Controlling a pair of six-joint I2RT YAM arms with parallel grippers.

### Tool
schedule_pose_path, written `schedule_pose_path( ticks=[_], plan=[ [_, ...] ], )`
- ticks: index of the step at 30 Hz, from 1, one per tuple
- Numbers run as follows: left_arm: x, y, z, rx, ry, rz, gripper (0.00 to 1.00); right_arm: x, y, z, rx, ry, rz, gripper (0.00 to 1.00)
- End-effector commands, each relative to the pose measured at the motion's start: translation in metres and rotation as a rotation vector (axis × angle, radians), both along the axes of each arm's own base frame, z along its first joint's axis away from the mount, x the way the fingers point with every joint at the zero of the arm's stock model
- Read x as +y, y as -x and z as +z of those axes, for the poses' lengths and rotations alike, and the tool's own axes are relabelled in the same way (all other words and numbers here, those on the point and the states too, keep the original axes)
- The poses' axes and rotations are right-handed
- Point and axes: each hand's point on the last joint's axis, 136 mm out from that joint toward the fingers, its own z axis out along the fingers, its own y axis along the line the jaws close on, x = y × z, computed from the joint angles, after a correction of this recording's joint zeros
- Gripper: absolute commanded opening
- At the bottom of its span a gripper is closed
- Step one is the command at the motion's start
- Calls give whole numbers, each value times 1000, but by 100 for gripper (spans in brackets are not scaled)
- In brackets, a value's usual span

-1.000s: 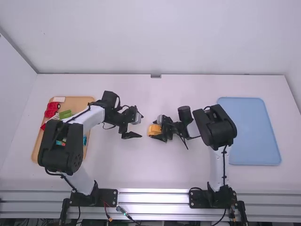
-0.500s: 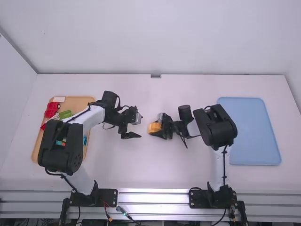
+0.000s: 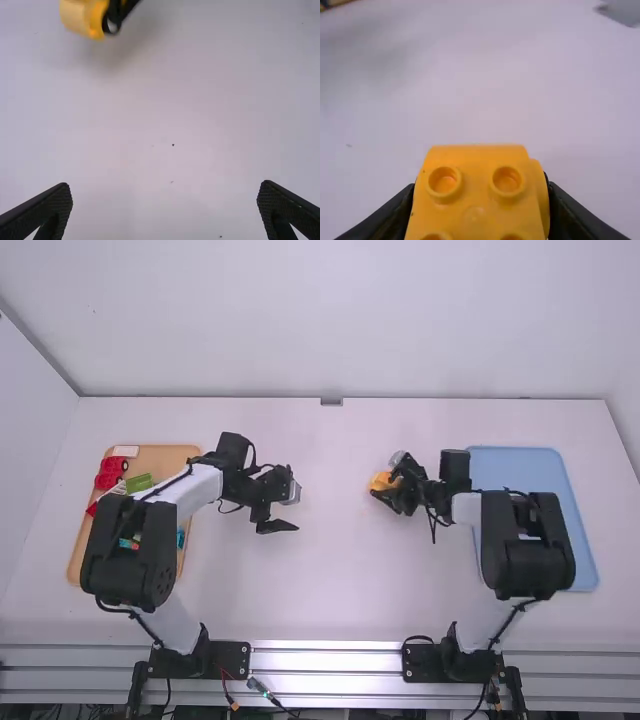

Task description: Assemble lego blocks to make yellow taxi

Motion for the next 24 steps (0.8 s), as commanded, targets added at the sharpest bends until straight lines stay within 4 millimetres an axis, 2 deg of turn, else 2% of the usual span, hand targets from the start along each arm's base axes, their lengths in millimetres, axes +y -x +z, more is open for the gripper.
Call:
schedule_pose_path(
  ticks=[1,2,5,6,7,9,12,13,15,16,18,21,24],
  plan=[
    [0,-2,6,-29,11,-9,99,-45,-12,6,-32,103,-143,31],
    [-1,-3,7,-33,11,-9,99,-58,-14,7,-28,119,-182,31],
    [-1,-6,7,-46,12,-9,99,-115,-16,6,1,166,-343,30],
    [-1,-6,7,-47,11,-9,99,-123,-16,6,4,170,-363,30],
    [-1,-7,7,-52,11,-9,99,-154,-15,3,29,183,-464,27],
    [1,-8,6,-60,-1,-5,99,-186,-12,0,61,188,-578,27],
    [3,-12,5,-75,-18,1,99,-224,-4,0,80,172,-687,29],
    [3,-12,5,-75,-18,2,99,-226,-3,0,80,171,-691,29],
    [3,-14,4,-86,-26,4,99,-250,2,1,78,179,-755,33],
    [3,-14,4,-86,-27,4,99,-252,3,1,77,180,-761,34],
    [3,-15,4,-90,-27,4,99,-271,7,1,75,198,-816,35],
    [3,-15,4,-92,-26,4,99,-283,11,2,75,204,-849,36],
    [4,-15,4,-92,-26,5,99,-284,12,1,77,204,-850,36]
  ],
)
